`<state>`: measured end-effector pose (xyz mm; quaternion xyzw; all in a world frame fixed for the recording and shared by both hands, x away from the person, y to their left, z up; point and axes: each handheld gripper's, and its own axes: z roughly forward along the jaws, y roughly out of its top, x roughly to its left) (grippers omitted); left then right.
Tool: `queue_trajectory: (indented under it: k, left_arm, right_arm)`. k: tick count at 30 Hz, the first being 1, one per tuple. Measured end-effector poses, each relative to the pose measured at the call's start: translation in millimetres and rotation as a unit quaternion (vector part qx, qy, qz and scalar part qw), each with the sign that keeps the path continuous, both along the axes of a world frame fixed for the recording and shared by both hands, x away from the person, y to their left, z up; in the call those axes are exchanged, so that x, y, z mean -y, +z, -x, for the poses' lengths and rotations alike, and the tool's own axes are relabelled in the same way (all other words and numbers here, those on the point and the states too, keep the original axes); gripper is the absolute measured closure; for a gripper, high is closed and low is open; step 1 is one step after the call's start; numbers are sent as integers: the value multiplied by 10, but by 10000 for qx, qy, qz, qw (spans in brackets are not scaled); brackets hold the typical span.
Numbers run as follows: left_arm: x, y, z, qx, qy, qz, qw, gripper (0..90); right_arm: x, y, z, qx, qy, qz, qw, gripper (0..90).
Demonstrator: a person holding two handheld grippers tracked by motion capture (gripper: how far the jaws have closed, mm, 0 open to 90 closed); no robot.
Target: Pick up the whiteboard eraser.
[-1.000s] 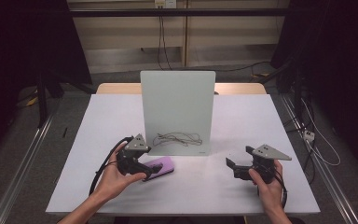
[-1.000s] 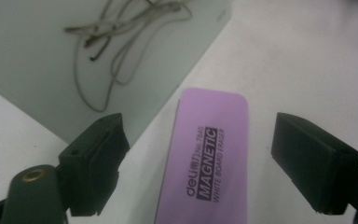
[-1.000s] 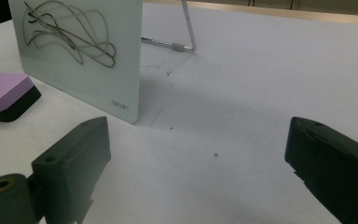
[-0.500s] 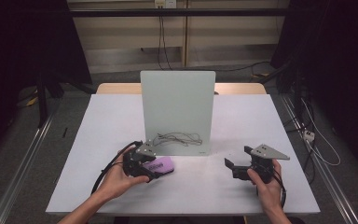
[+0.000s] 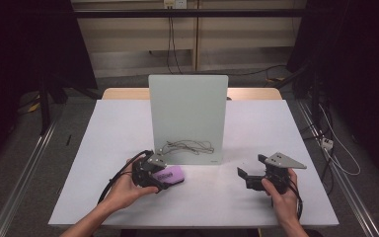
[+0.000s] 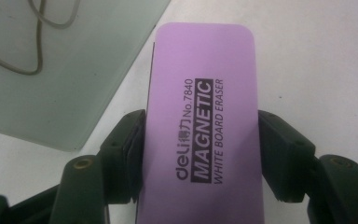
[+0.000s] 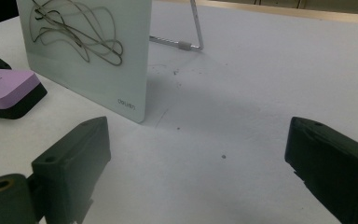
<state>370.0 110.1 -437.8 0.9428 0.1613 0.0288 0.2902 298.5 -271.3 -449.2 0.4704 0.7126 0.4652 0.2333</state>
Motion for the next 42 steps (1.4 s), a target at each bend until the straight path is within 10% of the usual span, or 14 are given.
queue_trajectory:
  k: [17,29,42]
  left_arm:
    - [47,33,13,188,-70,-167,9997,403]
    - [-44,118,41,271,-171,217,9993,406]
    - [-160,186,51,488,219,1058,9929,406]
  right_arm:
    - [-5,-6,-10,-10,17,-1,10000,64]
    - [-1,-11,-32,-46,-28,-53,10000,64]
    - [-16,-15,-43,-46,29,-12,10000,65]
